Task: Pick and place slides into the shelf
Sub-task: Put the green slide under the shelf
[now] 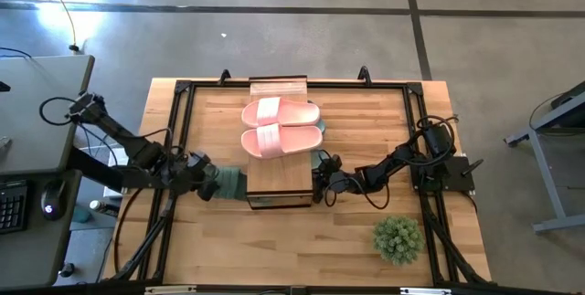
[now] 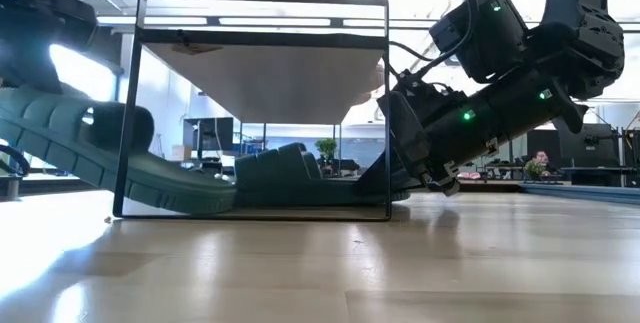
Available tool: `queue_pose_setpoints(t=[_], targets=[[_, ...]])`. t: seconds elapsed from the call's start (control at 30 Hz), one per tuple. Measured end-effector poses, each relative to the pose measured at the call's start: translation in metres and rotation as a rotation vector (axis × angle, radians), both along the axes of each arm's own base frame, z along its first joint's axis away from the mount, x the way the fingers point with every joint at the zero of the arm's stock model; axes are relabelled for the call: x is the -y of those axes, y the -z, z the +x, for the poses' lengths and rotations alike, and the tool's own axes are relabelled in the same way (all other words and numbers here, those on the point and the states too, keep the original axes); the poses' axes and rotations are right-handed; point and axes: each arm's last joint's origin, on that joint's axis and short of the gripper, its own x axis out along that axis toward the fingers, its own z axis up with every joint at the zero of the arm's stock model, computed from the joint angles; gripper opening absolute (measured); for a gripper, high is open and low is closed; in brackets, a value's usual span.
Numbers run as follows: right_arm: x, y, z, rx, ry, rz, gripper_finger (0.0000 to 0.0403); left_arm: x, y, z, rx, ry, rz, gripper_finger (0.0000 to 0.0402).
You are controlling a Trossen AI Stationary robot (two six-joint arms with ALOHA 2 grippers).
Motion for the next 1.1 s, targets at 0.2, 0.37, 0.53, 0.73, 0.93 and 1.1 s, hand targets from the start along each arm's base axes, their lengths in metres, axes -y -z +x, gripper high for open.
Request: queue_pose_setpoints(t=[0.2, 0.37, 0.53, 0.73, 0.93, 1.1], targets=[[0.0, 0.0, 0.0, 0.007, 0.01, 0.016, 0.0, 0.012, 0.008, 0.001, -0.053, -0.032, -0.032, 0.0], [0.0, 0.0, 0.0, 0.007, 0.01, 0.016, 0.0, 0.022, 0.015, 0.004, -0.1, -0.049, -0.042, 0.0], [0.0, 0.0, 0.0, 0.006, 0.008, 0.016, 0.0, 0.028, 0.023, 0.014, -0.111, -0.06, -0.034, 0.0], [0.0, 0.0, 0.0, 0.004, 0.002, 0.02, 0.0, 0.033, 0.031, 0.022, -0.128, -0.064, -0.02, 0.0001], [-0.001, 0.0, 0.0, 0.001, -0.012, 0.026, 0.0, 0.034, 0.031, 0.023, -0.124, -0.058, -0.019, 0.0017], [-0.001, 0.0, 0.0, 0.0, -0.012, 0.026, 0.0, 0.034, 0.031, 0.023, -0.121, -0.034, -0.004, 0.0039]])
